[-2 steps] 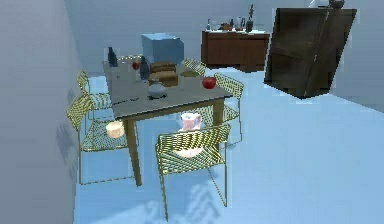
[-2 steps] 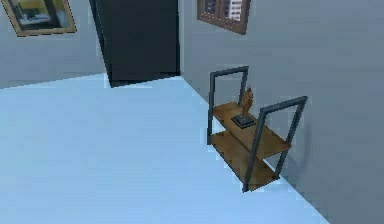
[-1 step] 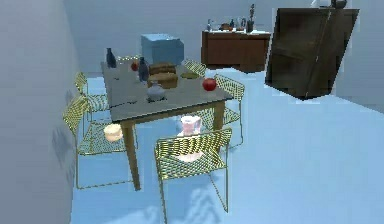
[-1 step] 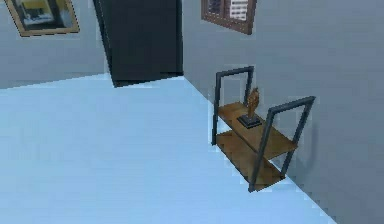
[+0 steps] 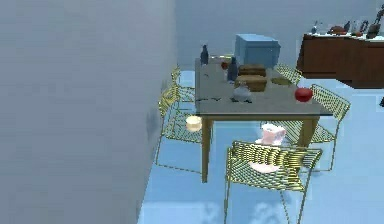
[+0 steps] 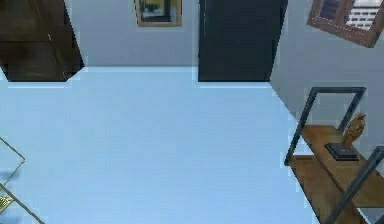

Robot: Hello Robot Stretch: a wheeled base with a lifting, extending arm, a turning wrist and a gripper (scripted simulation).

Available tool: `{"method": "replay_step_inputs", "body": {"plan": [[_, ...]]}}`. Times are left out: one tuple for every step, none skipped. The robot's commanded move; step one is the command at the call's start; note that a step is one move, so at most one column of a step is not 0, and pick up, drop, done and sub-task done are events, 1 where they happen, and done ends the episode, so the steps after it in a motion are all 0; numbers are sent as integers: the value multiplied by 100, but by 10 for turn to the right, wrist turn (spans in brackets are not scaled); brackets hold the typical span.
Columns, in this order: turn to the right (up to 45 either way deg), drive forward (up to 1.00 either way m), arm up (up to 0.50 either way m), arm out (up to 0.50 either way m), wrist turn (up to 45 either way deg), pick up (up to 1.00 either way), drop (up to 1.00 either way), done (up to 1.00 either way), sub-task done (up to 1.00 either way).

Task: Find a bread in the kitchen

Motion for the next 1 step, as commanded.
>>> {"method": "replay_step_inputs", "body": {"plan": [[0,30,0,0,0,0,0,0,0]]}}
